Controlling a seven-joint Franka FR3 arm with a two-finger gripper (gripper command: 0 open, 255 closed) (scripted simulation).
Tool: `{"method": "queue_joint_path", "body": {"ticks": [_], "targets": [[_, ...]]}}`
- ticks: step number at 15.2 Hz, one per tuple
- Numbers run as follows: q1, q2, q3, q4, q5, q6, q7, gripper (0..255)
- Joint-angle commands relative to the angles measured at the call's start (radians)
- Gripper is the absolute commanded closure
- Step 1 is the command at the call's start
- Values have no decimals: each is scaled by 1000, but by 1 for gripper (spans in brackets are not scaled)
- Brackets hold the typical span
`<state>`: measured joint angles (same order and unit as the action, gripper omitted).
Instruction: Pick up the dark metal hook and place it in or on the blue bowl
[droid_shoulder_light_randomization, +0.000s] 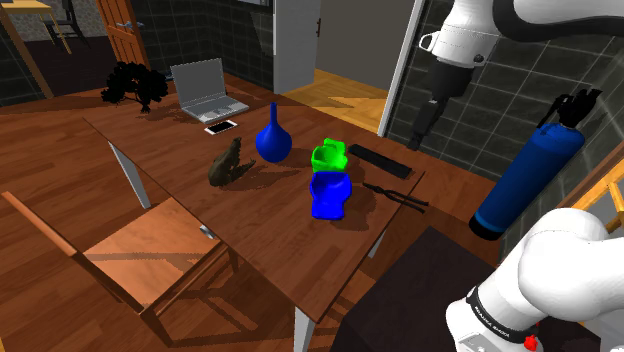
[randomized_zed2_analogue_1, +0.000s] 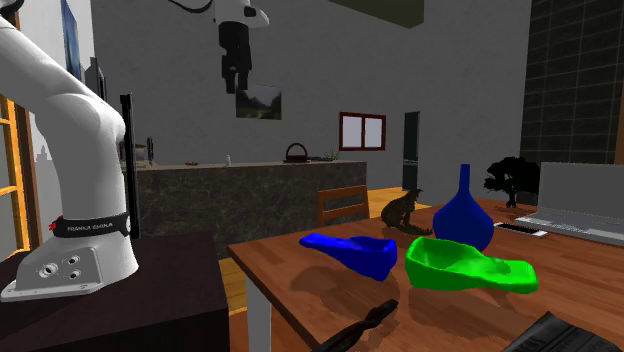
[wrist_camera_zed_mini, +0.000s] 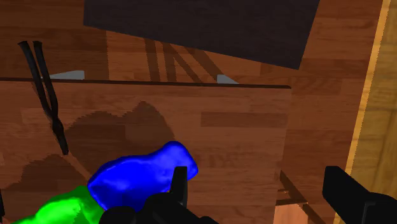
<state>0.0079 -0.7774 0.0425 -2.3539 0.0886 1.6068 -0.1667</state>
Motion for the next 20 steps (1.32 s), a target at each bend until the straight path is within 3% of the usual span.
{"method": "queue_joint_path", "body": {"ticks": [1, 11, 20], "targets": [[0, 0, 0, 0, 0, 0, 0, 0], [-61, 81, -159, -188, -89, 263, -193, 0], [-103, 296, -316, -242, -133, 529, -377, 0]]}}
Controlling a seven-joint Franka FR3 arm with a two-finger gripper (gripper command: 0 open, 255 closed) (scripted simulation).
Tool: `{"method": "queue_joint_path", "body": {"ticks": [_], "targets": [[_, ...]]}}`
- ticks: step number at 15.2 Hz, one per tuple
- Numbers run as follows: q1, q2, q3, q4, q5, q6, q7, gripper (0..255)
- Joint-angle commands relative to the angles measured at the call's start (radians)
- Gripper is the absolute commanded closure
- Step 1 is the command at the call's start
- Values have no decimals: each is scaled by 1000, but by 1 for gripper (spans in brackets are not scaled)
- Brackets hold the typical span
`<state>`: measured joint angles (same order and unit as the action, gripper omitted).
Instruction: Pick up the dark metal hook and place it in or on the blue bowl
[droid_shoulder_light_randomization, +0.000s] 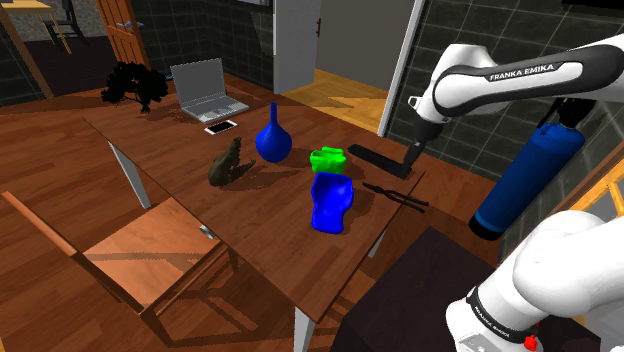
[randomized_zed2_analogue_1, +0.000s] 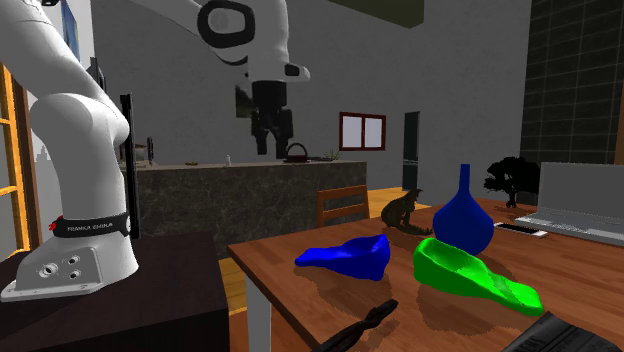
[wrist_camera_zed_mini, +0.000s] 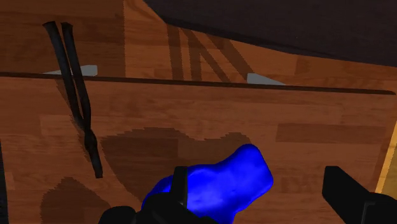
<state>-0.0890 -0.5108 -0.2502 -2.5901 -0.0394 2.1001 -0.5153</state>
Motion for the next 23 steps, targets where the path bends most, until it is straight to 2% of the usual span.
{"method": "queue_joint_path", "body": {"ticks": [1, 5, 8, 11, 14, 19, 23], "targets": [[-8, 61, -41, -4, -4, 65, -51, 0], [-8, 201, -114, 17, 20, 179, -151, 0], [-1, 318, -165, 48, 68, 256, -242, 0], [5, 445, -207, 94, 147, 321, -350, 0], [-6, 578, -225, 154, 255, 368, -472, 0], [-79, 798, -194, 283, 435, 407, -663, 0], [-164, 961, -143, 408, 532, 417, -771, 0]]}}
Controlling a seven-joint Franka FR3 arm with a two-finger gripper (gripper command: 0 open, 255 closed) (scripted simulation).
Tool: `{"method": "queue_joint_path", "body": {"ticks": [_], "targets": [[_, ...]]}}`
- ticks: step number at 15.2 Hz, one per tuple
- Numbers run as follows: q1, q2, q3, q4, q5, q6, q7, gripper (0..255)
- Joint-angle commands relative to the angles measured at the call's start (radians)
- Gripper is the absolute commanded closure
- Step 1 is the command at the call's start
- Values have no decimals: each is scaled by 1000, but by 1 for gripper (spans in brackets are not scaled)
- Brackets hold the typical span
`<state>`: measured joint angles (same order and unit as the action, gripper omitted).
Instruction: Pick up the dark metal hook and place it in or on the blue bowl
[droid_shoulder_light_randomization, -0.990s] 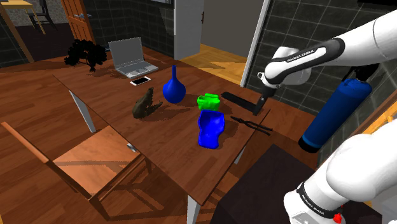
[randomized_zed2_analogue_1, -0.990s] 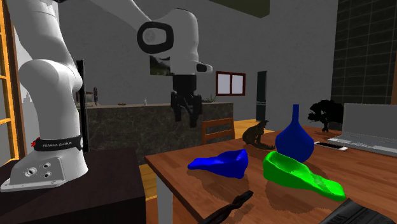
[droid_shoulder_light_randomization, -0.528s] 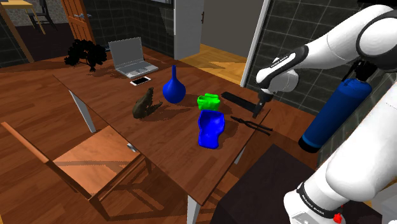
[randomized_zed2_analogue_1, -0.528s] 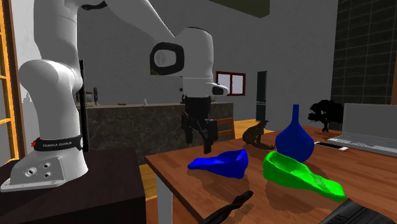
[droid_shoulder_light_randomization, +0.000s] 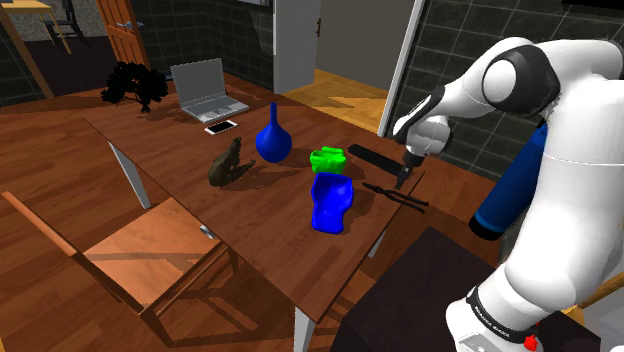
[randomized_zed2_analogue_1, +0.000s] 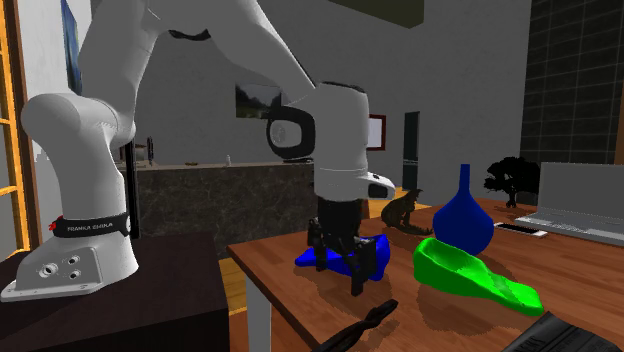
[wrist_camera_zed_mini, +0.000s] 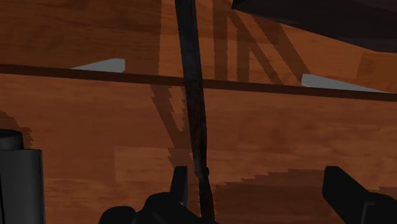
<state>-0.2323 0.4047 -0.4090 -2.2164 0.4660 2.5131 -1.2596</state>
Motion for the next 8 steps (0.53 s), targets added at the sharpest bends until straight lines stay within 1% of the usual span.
{"method": "queue_joint_path", "body": {"ticks": [1, 3, 8], "targets": [[-42, 84, 27, 68, 45, 5, -47, 0], [-83, 162, 51, 139, 73, 3, -82, 0], [-101, 213, 78, 156, 103, 36, -103, 0]]}}
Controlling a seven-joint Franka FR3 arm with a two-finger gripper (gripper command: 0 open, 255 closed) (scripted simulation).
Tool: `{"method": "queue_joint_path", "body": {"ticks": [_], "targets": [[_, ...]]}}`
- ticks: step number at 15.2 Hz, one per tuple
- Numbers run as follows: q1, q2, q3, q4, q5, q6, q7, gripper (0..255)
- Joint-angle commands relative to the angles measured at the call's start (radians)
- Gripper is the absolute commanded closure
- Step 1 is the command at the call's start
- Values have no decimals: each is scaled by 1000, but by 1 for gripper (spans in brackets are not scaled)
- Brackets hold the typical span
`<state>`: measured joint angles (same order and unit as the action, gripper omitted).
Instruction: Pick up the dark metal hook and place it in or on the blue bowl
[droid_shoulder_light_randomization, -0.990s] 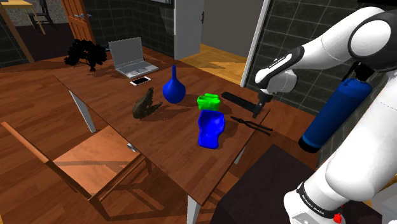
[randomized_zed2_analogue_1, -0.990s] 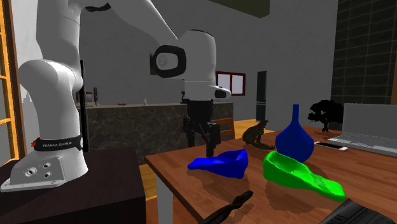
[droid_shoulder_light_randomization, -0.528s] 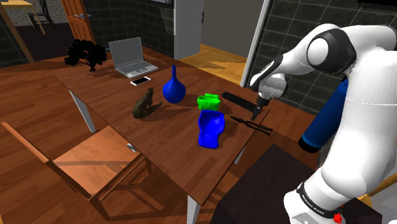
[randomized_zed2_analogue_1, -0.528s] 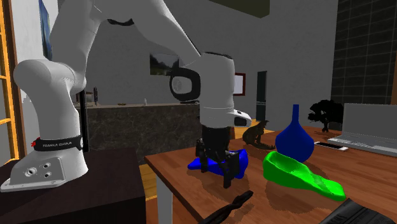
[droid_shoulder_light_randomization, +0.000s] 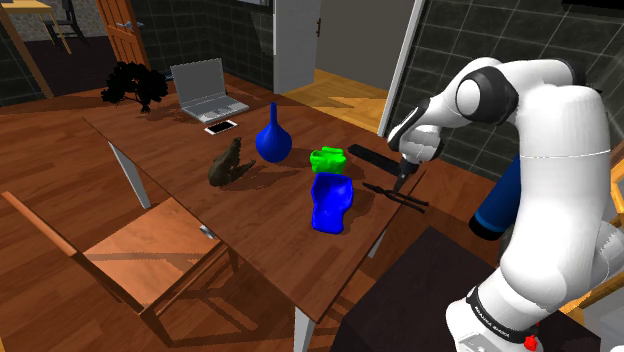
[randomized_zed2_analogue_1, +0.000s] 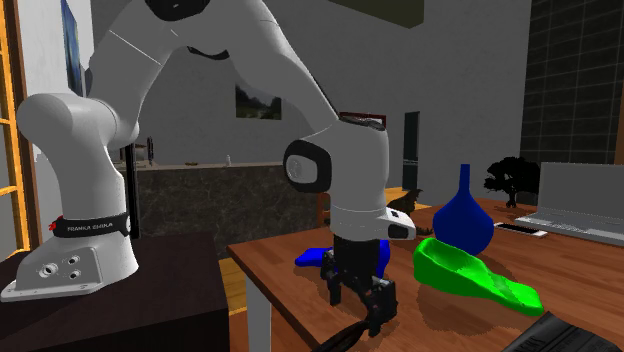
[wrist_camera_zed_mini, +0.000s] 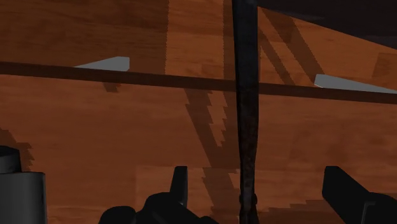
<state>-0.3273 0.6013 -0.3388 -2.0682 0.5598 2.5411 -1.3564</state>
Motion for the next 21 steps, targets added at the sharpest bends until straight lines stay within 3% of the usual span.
{"method": "queue_joint_path", "body": {"ticks": [1, 11, 12, 21], "targets": [[-10, 28, 14, 12, 16, 16, -11, 0], [-19, 58, 31, 22, 33, 36, -22, 0], [-19, 58, 31, 22, 33, 36, -22, 255], [-19, 58, 31, 22, 33, 37, -22, 255]]}}
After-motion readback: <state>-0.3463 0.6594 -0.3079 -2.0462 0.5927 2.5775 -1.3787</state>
